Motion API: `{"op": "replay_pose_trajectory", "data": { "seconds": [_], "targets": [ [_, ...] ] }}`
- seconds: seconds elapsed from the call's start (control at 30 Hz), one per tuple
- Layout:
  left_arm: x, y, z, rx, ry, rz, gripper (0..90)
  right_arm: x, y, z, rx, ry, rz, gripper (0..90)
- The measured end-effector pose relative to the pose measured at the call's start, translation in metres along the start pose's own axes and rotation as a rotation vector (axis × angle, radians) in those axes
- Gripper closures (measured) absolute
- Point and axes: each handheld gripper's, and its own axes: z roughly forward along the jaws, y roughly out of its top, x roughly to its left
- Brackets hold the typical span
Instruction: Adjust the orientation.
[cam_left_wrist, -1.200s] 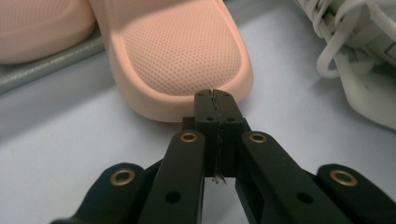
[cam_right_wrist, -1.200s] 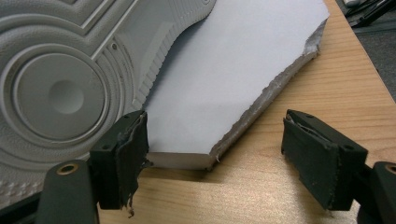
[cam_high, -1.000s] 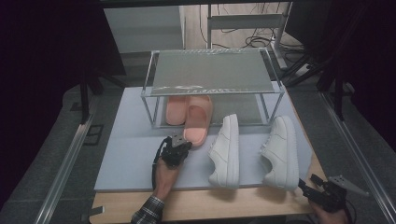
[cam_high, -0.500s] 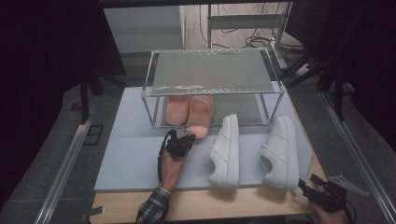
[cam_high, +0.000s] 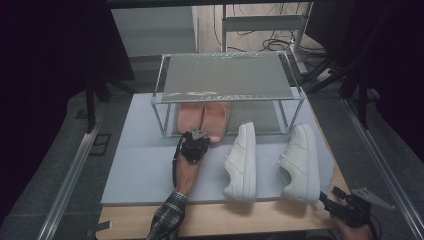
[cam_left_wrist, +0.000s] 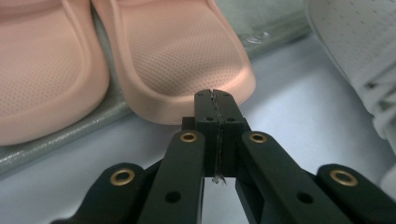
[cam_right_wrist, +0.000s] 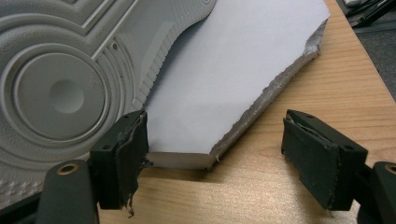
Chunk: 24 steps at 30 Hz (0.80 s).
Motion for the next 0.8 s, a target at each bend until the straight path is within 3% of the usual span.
{"op": "replay_pose_trajectory", "data": {
  "seconds": [0.8],
  "targets": [
    [0.015,0.019,0.027,0.043,0.048,-0.022,89.7,0.0,0.0,0.0,0.002,0.003,-0.001,23.4]
  ]
}}
